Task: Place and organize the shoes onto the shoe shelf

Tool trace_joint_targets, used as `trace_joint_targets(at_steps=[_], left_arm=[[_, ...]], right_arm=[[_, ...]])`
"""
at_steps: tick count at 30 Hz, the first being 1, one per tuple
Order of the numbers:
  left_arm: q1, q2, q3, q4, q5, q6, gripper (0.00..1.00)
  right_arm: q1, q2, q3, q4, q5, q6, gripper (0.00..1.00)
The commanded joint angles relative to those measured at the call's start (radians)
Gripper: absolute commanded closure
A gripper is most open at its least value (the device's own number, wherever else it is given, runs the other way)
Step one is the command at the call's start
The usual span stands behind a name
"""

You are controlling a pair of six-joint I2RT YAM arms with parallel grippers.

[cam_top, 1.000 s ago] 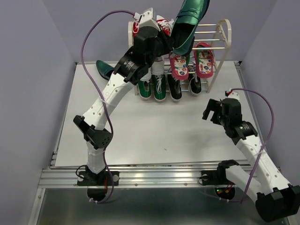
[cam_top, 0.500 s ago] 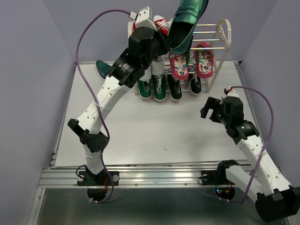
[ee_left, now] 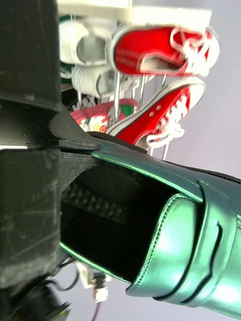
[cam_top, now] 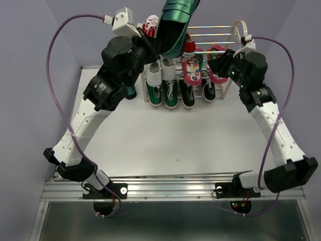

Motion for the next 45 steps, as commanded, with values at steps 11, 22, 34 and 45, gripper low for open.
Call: trace_joint_targets(at_steps=[11,22,34,45], left_arm=[[0.007,-0.16,-0.072,0.162,-0.112,0.027,1.0],[0.01,-0.167,-0.092,0.168,-0.088,0.031,1.0],[0.008,-0.133,-0.062,0.153,-0.068,0.034,1.0],[0.01,-0.101,-0.043,0.148,-0.061,0.044,1.0]], right_arm=[[0.07,0.481,0.545,0.103,-0.025,-0.05,0.67],[0.264,0.529,0.583,0.07,-0.039,-0.141,0.67],[0.276,0.482,0.532,0.072,0.284,-0.138,0.59],[0.232,0.538,0.609,0.026,0.596,-0.225,0.63]])
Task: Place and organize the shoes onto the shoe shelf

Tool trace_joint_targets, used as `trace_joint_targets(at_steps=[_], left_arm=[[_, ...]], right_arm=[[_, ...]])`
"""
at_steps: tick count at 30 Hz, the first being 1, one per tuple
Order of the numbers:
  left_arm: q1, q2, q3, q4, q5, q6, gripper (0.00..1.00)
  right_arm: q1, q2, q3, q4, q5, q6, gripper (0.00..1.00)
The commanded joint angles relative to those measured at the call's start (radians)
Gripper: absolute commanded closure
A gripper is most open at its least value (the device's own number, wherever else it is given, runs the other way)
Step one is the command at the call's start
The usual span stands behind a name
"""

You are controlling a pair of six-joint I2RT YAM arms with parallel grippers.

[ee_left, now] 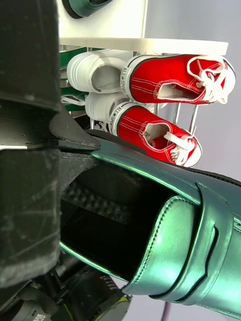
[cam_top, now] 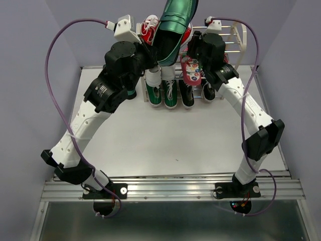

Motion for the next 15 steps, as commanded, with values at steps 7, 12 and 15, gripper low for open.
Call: trace_joint_targets(at_steps=[7,12,15], left_arm=[[0.006,-0.012,0.082,0.175,0.014,0.006,1.0],[0.012,-0.012,0.078,0.172,0.016,0.015,1.0],[0.015,-0.017,0.074,0.175,0.013,0.02,1.0]], right_arm=[[-0.045,0.155,0.227,-0.019,0.022,-0.115,0.63],[-0.054,0.224,0.306,-0.037,0.026,-0.149,0.63],[-0.063,0.248,0.312,-0.039,0.041,-0.158,0.63]])
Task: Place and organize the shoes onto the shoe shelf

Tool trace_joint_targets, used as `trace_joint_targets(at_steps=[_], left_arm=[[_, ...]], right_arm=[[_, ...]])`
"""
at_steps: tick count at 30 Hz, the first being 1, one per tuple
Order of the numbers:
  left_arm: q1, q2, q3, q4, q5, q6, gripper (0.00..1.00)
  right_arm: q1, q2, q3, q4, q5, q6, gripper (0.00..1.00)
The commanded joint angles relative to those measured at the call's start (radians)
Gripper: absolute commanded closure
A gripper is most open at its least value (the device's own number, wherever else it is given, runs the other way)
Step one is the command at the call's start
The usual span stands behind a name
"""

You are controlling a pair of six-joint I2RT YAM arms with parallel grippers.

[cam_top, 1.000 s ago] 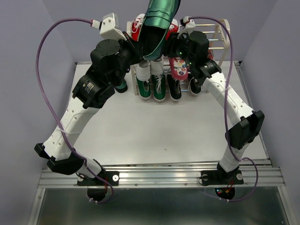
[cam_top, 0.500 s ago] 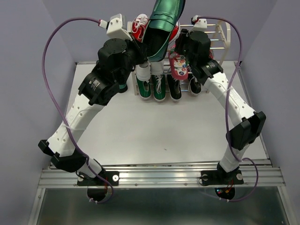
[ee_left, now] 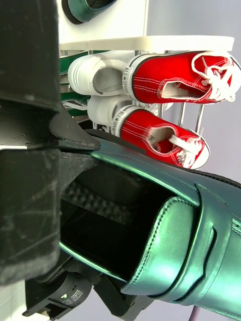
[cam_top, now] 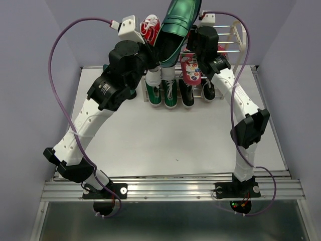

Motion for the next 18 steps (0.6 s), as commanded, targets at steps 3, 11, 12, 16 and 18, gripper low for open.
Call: trace_joint_targets(at_steps=[3,11,12,16,18], left_arm=[[0.012,-0.055,0.057,0.186,-0.01,0.006,1.0],[0.019,-0.054,0.034,0.2,-0.002,0.017,1.0],[0.021,-0.054,0.031,0.2,-0.002,0.018,1.0],[0.028,-0.043,0.036,0.198,0.012,0.021,1.0],[0.033,-0.034,0.042,0.195,0.018,0.018,1.0]], right_arm=[[-0.014,0.034,0.046,-0.004,-0.032,-0.039,0.63],[-0.014,0.106,0.083,0.112,-0.343,-0.019,0.6],[-0.014,0.107,0.081,0.124,-0.356,-0.019,0.59],[-0.014,0.117,0.087,0.154,-0.362,-0.011,0.58],[-0.014,0.115,0.087,0.16,-0.363,-0.019,0.54]])
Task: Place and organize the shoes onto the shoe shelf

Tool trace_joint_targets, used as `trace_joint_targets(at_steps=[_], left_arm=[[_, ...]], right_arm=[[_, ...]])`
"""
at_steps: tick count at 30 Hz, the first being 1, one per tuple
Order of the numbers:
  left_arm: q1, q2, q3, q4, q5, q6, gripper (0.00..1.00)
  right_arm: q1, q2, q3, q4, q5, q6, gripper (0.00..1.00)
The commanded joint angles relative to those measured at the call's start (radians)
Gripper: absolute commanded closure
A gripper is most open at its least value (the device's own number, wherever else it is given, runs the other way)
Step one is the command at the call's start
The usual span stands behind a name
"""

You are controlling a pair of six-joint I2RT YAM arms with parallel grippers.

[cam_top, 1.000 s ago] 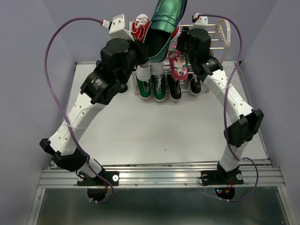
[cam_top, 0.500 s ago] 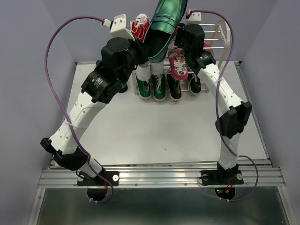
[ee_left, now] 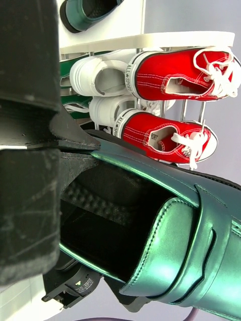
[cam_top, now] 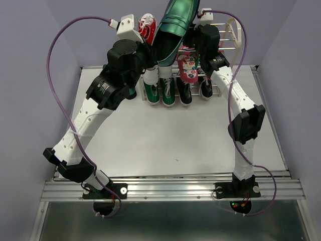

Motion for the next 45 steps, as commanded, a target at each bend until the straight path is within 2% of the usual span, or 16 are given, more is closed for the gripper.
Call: trace_joint_targets(at_steps=[1,7,13,18,21,22,25,35,40,45], left_arm=[[0.012,-0.029,0.048,0.192,0.019,-0.01,1.0],[0.014,-0.006,0.07,0.186,0.036,-0.015,1.0],[0.014,0.021,0.091,0.195,0.039,-0.018,1.0],[0.014,0.116,0.186,0.186,0.051,-0.03,1.0],[0.014,0.176,0.281,0.177,0.039,-0.045,1.0],[0.014,0.187,0.292,0.186,0.038,-0.051,1.0],[0.014,0.227,0.327,0.203,0.041,-0.073,1.0],[0.014,0.244,0.363,0.269,0.068,-0.139,1.0],[0.014,0.184,0.294,0.336,0.097,-0.147,1.0],[0.014,0.216,0.32,0.351,0.125,-0.16,1.0]], right_arm=[[0.026,0.029,0.025,0.062,-0.119,-0.006,0.52],[0.026,0.023,0.004,0.099,-0.151,-0.003,0.32],[0.026,-0.051,-0.044,0.089,-0.047,-0.053,0.32],[0.026,-0.144,-0.061,0.06,0.122,-0.084,0.3],[0.026,-0.216,-0.082,0.056,0.287,-0.121,0.29],[0.026,-0.258,-0.09,0.057,0.373,-0.125,0.29],[0.026,-0.308,-0.117,0.062,0.503,-0.185,0.28],[-0.039,-0.419,-0.172,0.065,0.774,-0.372,0.23],[-0.11,-0.523,-0.309,0.071,0.753,-0.349,0.22],[-0.119,-0.64,-0.432,0.085,0.716,-0.325,0.21]])
